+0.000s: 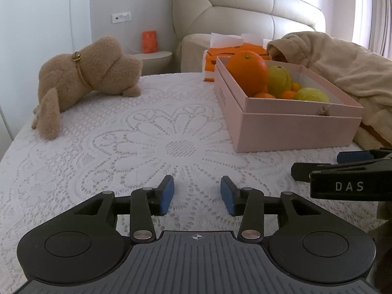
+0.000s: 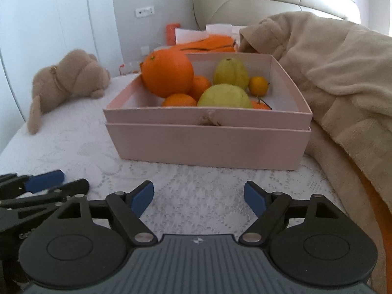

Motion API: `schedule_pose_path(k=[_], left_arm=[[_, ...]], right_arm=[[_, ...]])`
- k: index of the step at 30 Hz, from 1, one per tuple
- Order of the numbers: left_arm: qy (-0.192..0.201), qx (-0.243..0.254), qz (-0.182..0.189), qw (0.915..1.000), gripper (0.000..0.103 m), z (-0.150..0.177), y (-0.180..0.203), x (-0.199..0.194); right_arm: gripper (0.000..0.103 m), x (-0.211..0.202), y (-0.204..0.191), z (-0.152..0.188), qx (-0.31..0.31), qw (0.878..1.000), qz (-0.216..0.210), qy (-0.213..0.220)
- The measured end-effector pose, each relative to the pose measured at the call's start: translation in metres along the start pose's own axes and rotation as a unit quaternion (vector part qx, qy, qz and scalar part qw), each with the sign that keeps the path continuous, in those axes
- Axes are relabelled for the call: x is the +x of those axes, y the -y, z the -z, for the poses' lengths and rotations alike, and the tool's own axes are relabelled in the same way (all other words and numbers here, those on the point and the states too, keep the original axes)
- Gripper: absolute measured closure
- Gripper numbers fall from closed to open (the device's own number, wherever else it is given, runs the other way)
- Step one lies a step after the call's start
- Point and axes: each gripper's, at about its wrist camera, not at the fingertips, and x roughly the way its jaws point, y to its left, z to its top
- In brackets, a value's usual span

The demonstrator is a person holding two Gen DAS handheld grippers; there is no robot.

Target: Organize fruits

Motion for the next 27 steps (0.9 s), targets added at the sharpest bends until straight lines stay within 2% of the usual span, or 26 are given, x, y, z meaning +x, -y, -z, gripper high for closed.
schedule_pose_path(k=[3,4,5,10,15,18,27], left_arm=[[0.002,0.001,-0.002,1.0,0.057,0.0,0.003,-0.001],[0.002,-0.001,-0.005,1.0,0.058,0.0,0.002,0.0],[0.002,-0.004,-0.002,1.0,0.057,0.0,0.001,0.0],[0.003,-0.002,-0.003,1.0,0.057,-0.001,0.001,0.0],[0.003,0.0,-0.005,1.0,0.057,0.0,0.002,0.0],[0.003,0.001,-0.005,1.0,0.057,-0.001,0.002,0.0],[0.003,0.0,-0.004,1.0,0.057,-0.001,0.002,0.001]], right_arm=[[0.012,0.0,-0.003,0.004,-0.007,1.0,0.0,-0.002],[0.002,0.003,-0.007,0.005,-0.017,1.0,-0.006,-0.006],[0.0,0.006,-0.011,0.006,-0.033,0.999,-0.005,-0.007],[0.0,0.003,-0.01,0.012,-0.025,1.0,0.0,0.016],[0.0,0.003,-0.007,0.012,-0.017,1.0,0.0,0.02],[0.0,0.004,-0.002,0.011,-0.002,1.0,0.022,0.019],[0.0,0.007,-0.004,0.01,-0.013,0.999,0.025,0.017]])
